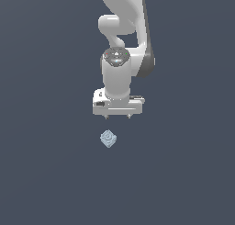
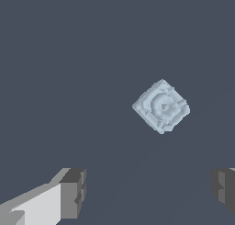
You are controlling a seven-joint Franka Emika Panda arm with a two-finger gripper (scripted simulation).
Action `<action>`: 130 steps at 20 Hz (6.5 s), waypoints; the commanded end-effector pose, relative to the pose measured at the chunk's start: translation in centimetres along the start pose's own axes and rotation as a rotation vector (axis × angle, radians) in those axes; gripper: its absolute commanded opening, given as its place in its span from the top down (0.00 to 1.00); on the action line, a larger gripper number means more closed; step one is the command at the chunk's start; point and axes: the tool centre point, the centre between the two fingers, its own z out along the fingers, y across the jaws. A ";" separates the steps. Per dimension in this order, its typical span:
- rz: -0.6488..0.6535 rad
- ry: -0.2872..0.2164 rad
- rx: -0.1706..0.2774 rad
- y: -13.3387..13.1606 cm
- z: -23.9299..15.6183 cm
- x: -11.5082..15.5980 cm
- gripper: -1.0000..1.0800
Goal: Pick up the object and move it to a goal position.
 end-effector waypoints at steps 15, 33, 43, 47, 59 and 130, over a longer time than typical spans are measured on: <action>0.020 0.018 0.013 0.3 -0.9 0.4 0.04; -0.264 0.010 -0.005 1.8 1.9 2.1 0.04; -0.532 0.002 -0.011 3.4 4.6 3.6 0.04; -0.625 0.000 -0.012 3.9 5.5 4.0 0.04; -0.771 -0.002 -0.011 4.8 7.1 4.7 0.04; -0.777 -0.002 -0.011 11.3 -7.7 10.8 1.00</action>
